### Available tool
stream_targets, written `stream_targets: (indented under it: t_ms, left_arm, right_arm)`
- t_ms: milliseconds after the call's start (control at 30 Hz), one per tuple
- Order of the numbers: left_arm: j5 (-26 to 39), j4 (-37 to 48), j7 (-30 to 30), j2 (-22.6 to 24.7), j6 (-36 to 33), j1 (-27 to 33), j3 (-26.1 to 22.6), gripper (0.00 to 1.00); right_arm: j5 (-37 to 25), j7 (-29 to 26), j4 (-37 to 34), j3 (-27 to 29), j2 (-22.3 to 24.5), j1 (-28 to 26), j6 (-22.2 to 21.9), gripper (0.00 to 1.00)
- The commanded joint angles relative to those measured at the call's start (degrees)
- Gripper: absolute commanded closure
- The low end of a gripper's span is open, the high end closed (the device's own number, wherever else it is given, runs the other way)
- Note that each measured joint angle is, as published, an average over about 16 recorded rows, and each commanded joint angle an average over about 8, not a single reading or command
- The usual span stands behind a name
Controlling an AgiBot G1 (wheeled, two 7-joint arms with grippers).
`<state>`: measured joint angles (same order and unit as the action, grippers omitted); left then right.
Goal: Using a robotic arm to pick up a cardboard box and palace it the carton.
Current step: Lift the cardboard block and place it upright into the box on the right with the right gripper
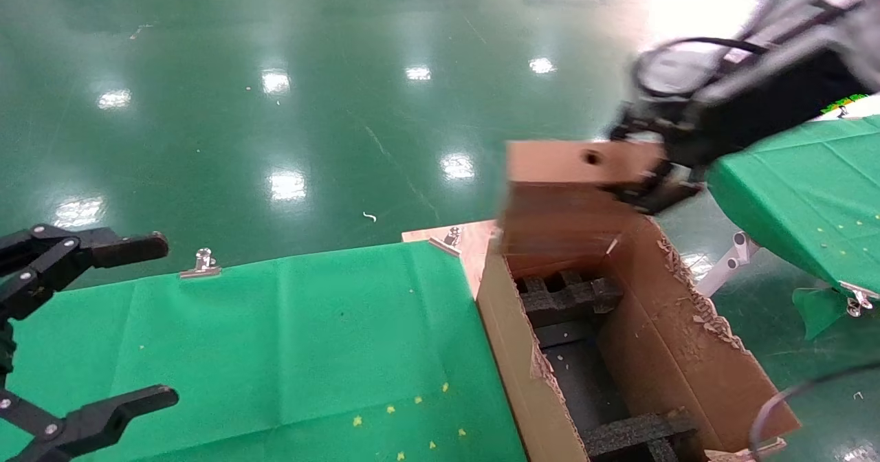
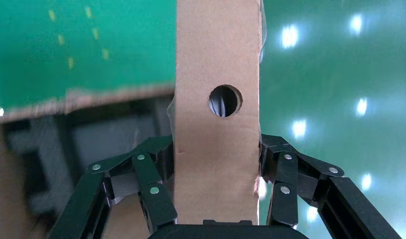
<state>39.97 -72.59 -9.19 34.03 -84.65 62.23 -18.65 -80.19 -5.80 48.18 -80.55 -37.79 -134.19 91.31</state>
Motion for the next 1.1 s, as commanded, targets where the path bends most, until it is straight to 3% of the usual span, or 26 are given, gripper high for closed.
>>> stream_targets:
  t_ms: [33,200,367,767,900,1100]
  left_arm:
    - [0.0,0.0,0.0,0.0,0.0,0.0,0.0,0.00]
    - [0.0,0.0,0.0,0.0,0.0,0.0,0.0,0.00]
    - [0.0,0.0,0.0,0.0,0.0,0.0,0.0,0.00]
    - [0.0,0.0,0.0,0.0,0.0,0.0,0.0,0.00]
    - [0.0,0.0,0.0,0.0,0.0,0.0,0.0,0.00]
    - [0.0,0.0,0.0,0.0,0.0,0.0,0.0,0.00]
  right_arm:
    - [-0.6,-1.7,2.0,-2.4,3.1,-1.7,0.1,1.00]
    - [-0.3,-6.2,8.2,-6.6,9.9,-3.6,-0.4,1.00]
    - [0.8,-9.1,12.1,-8.6,13.9,-4.4,-1.1,1.00]
    - [0.8,-11.0,12.4,-9.2,14.6,-3.6,-2.9,1.00]
    - [0.5,-17.1,13.4,-10.1,15.8,-1.6,-6.1,1.00]
    - [-2.0,-32.4,18.6,-11.8,19.3,1.3,-11.9,1.00]
